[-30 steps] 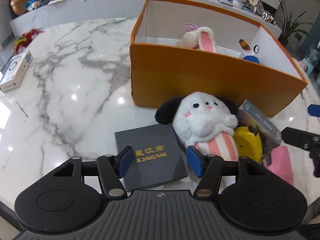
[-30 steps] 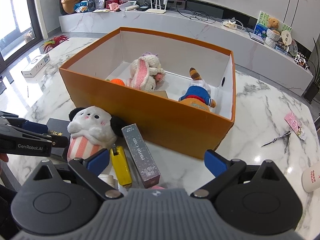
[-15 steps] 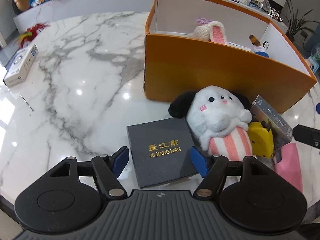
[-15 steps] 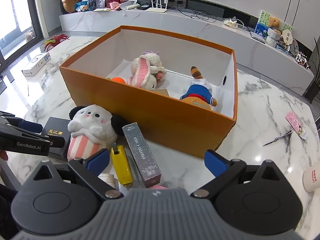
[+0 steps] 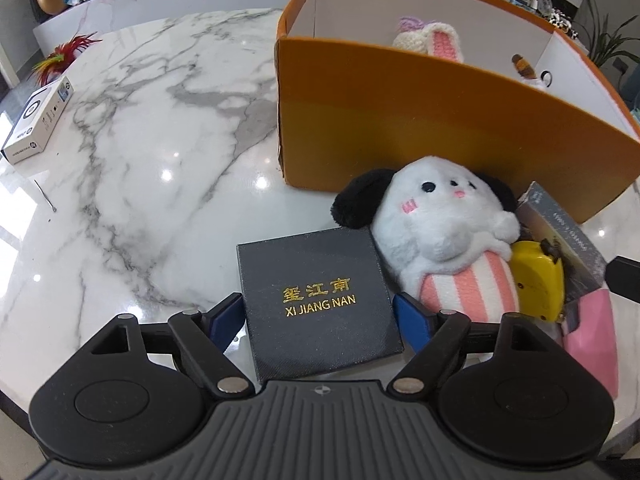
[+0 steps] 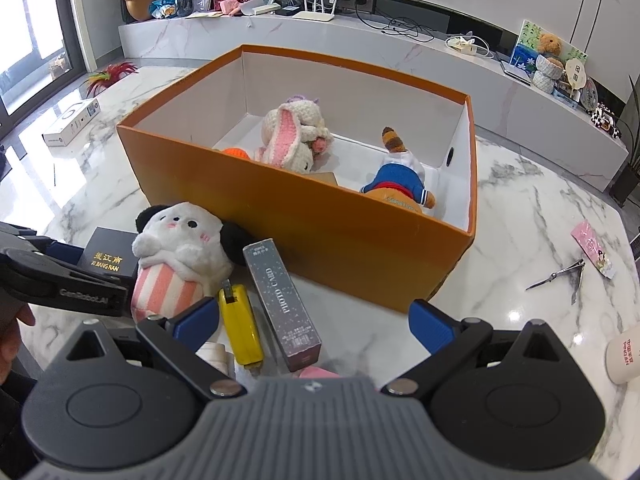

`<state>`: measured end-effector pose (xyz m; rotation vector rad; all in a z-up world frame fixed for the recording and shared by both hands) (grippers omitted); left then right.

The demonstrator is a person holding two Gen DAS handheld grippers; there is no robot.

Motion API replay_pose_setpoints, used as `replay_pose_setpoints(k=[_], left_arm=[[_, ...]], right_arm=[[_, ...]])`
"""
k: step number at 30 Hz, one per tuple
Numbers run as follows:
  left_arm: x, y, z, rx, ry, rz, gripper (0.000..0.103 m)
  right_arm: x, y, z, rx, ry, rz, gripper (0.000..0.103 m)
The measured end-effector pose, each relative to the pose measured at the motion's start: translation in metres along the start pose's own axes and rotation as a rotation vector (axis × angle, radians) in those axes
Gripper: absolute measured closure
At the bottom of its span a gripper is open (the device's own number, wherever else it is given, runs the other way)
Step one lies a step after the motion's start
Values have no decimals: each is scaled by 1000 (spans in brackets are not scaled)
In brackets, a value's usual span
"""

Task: Organize objects

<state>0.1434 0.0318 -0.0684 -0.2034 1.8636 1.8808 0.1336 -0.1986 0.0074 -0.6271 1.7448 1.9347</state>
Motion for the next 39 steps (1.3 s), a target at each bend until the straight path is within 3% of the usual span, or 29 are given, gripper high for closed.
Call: replay_pose_setpoints(k=[11,19,28,32,39], left_arm=[[4,-10,-1,-21,-20,12,8],[4,-10,2,-28,-21,12,8],[4,-10,2,-26,-30,8,7],[4,-11,2,-25,-34,7,7],[4,-12,2,-24,-42,2,5]], right_arm=[[1,-16,-6,-26,-7,25,2],[-11,-17,-31,-125,-185,-5,4],[-16,-43,-20,-131,-217,40,13],[-14,-56,-16,-128,-213,70,26],[-14,-78,-11,-120,-235,110,34]])
Point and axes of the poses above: each gripper's, at about its wrist camera, not at the fingertips, and y roughly against the way its jaws point, z to its left, x to its underside, the point moved 2 cm from there along -y, roughly the way its jaws point, and after that the axes turned 13 degrees about -y, right-handed, at the moved point
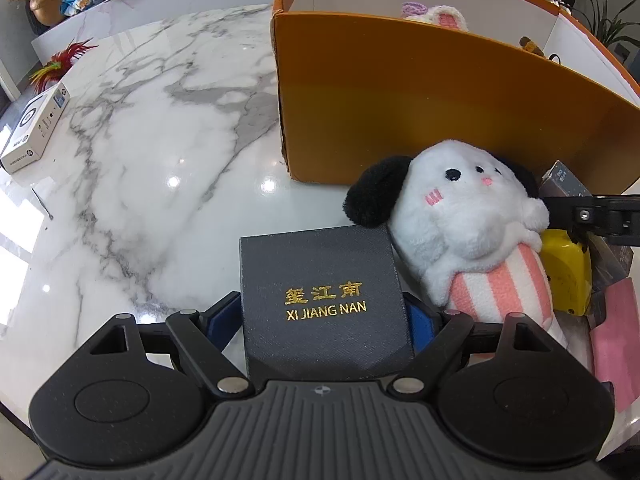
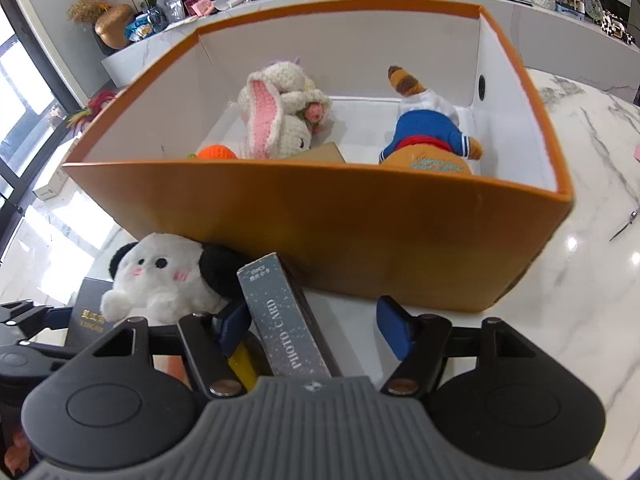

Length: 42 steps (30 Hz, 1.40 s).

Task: Organize objects
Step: 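Grasp the grey PHOTO CARD box with right tool while left tool holds the book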

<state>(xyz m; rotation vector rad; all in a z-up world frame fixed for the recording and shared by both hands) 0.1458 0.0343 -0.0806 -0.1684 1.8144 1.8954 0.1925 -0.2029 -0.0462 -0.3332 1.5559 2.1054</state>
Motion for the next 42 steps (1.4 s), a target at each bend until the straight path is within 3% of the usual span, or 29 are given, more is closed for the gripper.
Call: replay_pose_setpoints(k=[5,7,13,16,20,22,31,35,42], left_arm=[[0,0,0,2,-5,-1,4],[0,0,0,2,-4,-2,4],[-1,0,0,2,-1,-9,3],[-1,1,0,1,-1,-10,3],[-1,1,-1,-1,0,-17,3],[0,1,-1,-1,1,-17,3],[-1,1,0,-1,-1,-19,3],[-1,1,0,-1,-1,-20,3],[-1,1,-1,-1,-1,-20,3]], right_arm=[[1,-11,4,10,12,25,55],[3,-15,6,15,24,37,58],[6,-19,10,31,58,27,57],[8,-19,11,39,68,20,52],[12,-24,12,70,110,23,15],[18,-27,16,102,171,19,12],[21,-28,17,114,187,7,12],[21,-23,15,134,175,-23,28],[22,-22,16,120,196,-22,32]])
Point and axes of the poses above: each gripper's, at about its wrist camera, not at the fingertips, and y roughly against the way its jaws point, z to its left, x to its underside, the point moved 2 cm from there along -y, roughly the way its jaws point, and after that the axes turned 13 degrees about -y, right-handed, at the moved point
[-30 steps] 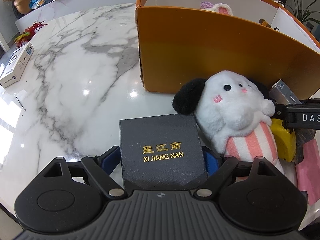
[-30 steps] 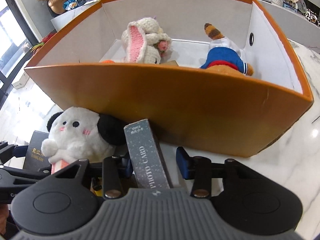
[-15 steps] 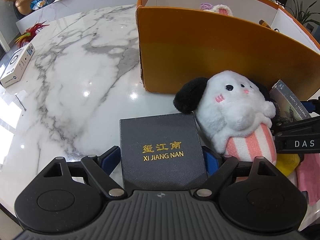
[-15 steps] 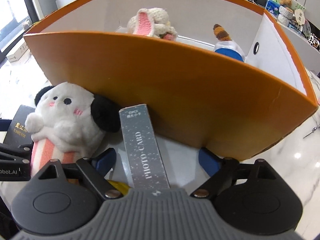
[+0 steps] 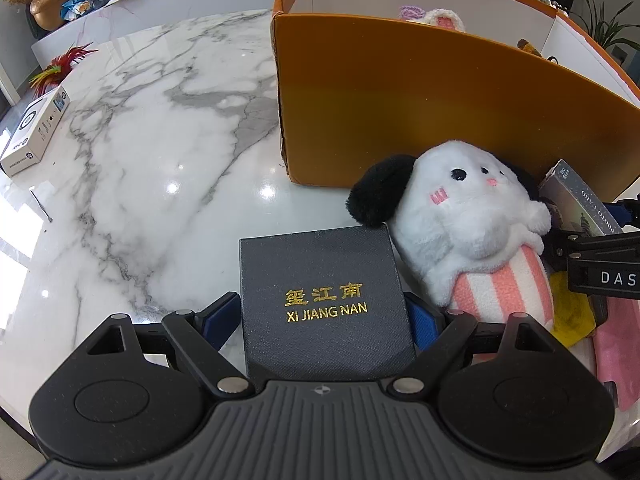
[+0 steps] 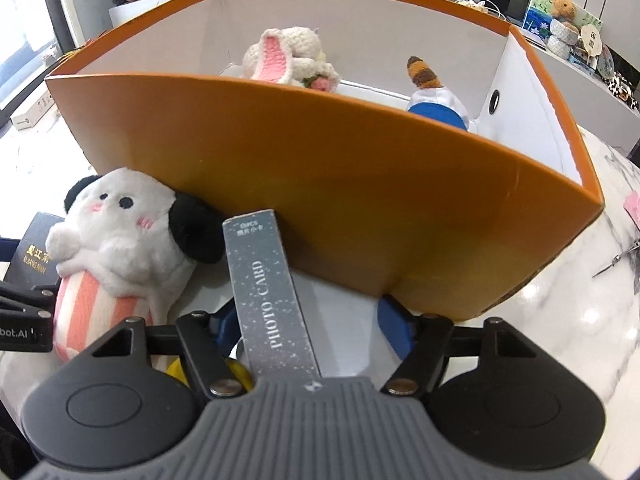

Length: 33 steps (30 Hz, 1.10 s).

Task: Organize objects
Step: 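Grasp the grey PHOTO CARD box with right tool while left tool holds the book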

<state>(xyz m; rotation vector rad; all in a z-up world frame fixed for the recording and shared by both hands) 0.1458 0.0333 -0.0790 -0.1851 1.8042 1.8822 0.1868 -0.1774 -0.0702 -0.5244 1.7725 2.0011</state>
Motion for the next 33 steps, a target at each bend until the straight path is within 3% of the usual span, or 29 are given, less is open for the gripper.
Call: replay_pose_setpoints(k=[3,6,11,16,33], left_arm=[[0,0,0,0,0,0,3],[0,0,0,0,0,0,3],[0,0,0,0,0,0,3],[-1,2,-2,5,-18,-8,10],[0,6,-6,-28,-58,-21,12]], right_arm=[[0,1,3,-13,3,7,33],[1,3,7,-15,25,3,44],[2,6,12,-64,34,-2,72],[2,10,8,-70,35,2,76],[1,9,9,-70,33,-3,77]])
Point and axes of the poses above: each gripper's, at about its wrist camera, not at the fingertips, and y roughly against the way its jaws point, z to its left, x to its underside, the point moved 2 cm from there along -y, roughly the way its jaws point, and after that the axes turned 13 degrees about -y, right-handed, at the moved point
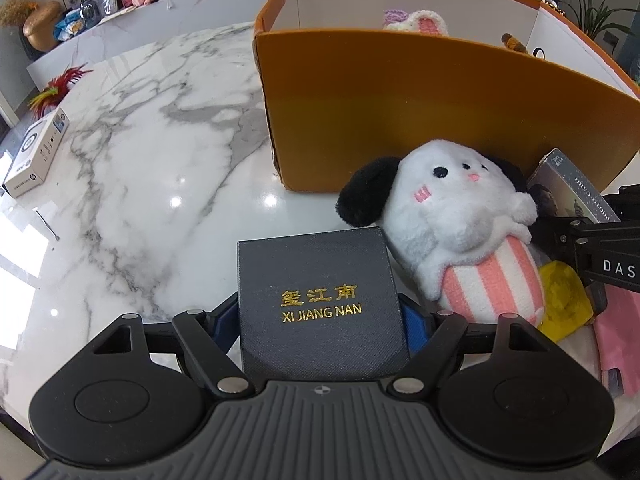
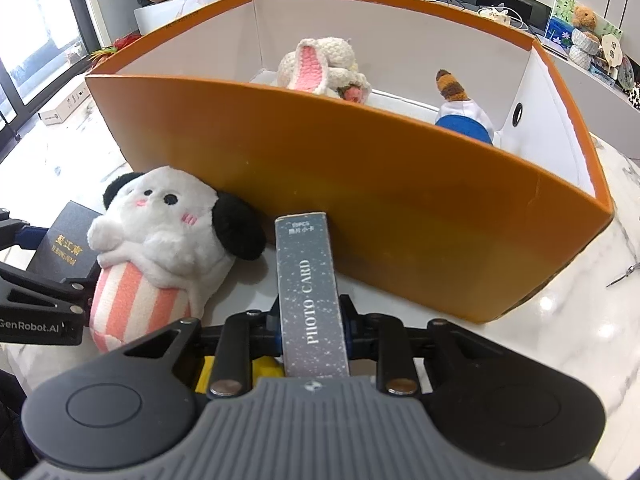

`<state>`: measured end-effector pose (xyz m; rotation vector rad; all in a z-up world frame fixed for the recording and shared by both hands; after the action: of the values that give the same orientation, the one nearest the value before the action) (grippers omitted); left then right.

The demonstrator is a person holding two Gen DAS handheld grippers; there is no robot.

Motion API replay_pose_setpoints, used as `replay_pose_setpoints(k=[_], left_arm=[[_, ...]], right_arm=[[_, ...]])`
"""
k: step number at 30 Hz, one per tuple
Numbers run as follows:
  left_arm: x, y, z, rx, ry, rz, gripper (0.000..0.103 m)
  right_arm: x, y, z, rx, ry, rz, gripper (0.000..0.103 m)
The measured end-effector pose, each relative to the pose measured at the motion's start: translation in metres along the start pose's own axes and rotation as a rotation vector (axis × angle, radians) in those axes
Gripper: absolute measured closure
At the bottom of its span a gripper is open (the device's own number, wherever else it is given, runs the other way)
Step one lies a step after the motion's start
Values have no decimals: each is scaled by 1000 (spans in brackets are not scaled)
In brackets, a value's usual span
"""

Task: Organize objects
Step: 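Grasp the grey PHOTO CARD box with right tool while left tool holds the book, then lift and carry the book and photo card box over the orange box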

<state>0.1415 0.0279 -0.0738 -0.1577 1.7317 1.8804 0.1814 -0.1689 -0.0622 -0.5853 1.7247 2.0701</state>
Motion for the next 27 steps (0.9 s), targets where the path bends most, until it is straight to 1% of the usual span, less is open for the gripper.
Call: replay_pose_setpoints(k=[9,11,20,27], left_arm=[[-1,12,-3,-25,-22,-33,12],[-1,17,-4,-30,-25,-44,12],[-7,43,-3,-51,-34,-118,12],[-18,71,4,-69,-16,-200,12]], right_arm=[[-9,7,-2,-3,5,-23,78],[-4,19,-3,-8,7,-32,78],[-9,45,7,-70,16,-71,78],[-10,79,10,-129,7,-120,78]])
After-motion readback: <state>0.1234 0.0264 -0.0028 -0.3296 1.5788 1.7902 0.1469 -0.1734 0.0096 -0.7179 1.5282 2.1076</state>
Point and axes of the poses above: each gripper's, at about its wrist camera, not at the fingertips, and y roughly against the way its jaws point, z to its left, x to its underside, the point moved 2 cm from there along -y, roughly the way its jaws point, and after that the axes turned 13 degrees about -y, right-handed, at the moved point
